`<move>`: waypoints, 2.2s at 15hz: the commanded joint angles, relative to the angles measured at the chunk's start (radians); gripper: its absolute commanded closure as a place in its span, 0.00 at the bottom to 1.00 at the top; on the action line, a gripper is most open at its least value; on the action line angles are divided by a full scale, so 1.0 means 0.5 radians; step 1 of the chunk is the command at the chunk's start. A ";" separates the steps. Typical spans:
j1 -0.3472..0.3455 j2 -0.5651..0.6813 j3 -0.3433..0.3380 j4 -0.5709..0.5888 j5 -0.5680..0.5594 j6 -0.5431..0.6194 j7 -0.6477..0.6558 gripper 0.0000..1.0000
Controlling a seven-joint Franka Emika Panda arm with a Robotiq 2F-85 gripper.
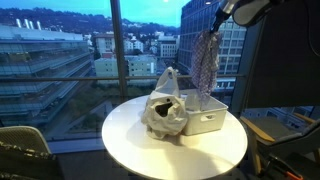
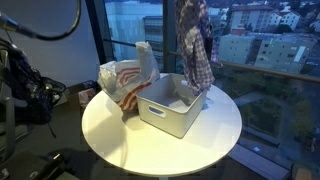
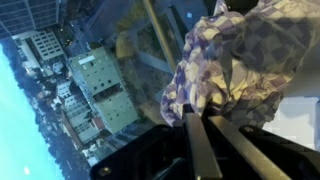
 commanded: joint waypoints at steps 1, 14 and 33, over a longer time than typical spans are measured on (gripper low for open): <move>-0.021 0.239 0.007 -0.084 -0.093 0.182 0.226 0.95; -0.067 1.118 0.202 0.145 0.569 0.039 -0.032 0.93; 0.135 0.667 0.466 0.140 1.740 -1.559 -1.111 0.00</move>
